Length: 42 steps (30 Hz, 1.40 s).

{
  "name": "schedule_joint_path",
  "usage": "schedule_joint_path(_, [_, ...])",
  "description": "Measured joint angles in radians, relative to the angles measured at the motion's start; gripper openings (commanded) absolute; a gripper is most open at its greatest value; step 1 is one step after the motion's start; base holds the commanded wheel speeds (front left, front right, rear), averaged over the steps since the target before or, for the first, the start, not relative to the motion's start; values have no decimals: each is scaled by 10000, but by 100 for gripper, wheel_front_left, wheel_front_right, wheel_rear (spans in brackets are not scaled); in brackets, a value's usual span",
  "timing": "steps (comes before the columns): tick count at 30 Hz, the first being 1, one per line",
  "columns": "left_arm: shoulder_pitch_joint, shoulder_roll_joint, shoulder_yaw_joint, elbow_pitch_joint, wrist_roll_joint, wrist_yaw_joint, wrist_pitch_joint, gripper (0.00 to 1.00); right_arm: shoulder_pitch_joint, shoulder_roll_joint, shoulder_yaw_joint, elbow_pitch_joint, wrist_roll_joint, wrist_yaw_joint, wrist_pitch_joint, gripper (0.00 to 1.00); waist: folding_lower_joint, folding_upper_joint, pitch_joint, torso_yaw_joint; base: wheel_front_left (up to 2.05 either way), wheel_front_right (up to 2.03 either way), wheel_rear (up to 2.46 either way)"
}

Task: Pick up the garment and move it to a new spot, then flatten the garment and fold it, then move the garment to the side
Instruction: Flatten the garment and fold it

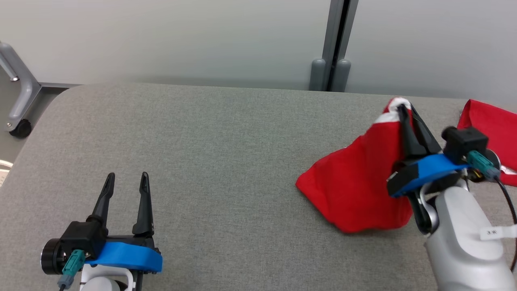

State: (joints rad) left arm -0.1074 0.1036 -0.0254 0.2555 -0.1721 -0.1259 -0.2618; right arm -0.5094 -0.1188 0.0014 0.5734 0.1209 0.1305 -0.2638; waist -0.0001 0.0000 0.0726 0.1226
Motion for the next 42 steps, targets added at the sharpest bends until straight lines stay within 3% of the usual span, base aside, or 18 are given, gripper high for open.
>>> schedule_joint_path(6, [-29, -111, -63, -31, -12, 0, 2, 100, -1934, 407, 1172, 800, -102, 0, 2, 0, 1, 0, 161, 273, 0, 0, 0])
schedule_joint_path(12, [-237, -199, -40, -36, -40, 0, 2, 100, -4005, 621, 1559, 859, 90, 2, 0, 0, 2, 0, 498, 533, 0, 0, 0])
schedule_joint_path(18, [-287, -255, 121, -44, -38, -2, 2, 100, -4242, 673, 1860, 140, 828, 0, 0, 0, 1, 0, 600, 563, 0, 0, 0])
schedule_joint_path(28, [-263, -385, 113, -61, -27, -36, 0, 100, -651, 692, 3087, -477, 911, 2, -2, 0, 1, 0, 541, 136, 0, 0, 0])
schedule_joint_path(42, [5, -412, 169, -82, -13, -38, 0, 100, 4558, 370, 1647, -2280, 865, 0, 0, 0, 1, -1, 210, -562, 0, 0, 0])
